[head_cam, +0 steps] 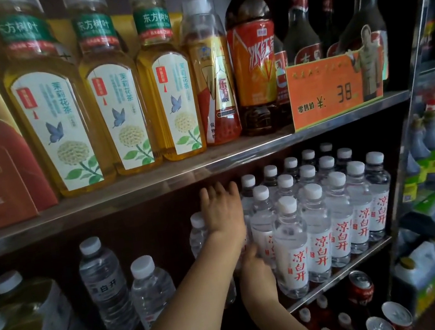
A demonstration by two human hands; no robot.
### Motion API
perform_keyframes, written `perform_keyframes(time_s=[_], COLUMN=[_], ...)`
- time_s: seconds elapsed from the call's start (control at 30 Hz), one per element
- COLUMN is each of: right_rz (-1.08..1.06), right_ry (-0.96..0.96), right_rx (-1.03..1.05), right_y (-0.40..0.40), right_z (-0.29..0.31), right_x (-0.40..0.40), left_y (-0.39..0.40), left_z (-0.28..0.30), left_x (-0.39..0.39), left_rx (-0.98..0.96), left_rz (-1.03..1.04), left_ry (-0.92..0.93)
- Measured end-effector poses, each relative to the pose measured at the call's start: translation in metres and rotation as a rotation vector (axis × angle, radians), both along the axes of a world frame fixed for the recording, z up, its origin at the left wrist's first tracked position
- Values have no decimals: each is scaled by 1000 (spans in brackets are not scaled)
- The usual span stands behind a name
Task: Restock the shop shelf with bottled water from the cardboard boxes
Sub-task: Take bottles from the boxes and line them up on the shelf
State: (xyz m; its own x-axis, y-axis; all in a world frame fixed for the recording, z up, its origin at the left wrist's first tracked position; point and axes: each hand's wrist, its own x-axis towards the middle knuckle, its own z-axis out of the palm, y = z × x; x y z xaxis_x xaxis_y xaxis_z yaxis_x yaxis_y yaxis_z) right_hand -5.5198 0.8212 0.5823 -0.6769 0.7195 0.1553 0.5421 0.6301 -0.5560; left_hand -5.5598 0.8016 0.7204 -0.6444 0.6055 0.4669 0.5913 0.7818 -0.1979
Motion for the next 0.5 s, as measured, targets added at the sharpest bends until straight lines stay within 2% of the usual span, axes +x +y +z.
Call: perform_keyframes(time_s=[0.27,0.5], right_rz=[7,108], right_ry=[-16,-89], right_rx=[-30,-45], right_y=[5,8], right_z=[9,18], right_x=[-2,11], left_y=[5,0], left_z=[1,-3], left_x=[-1,2], left_rx=[8,-3], left_rz=[-12,-3], left_ry=[19,55])
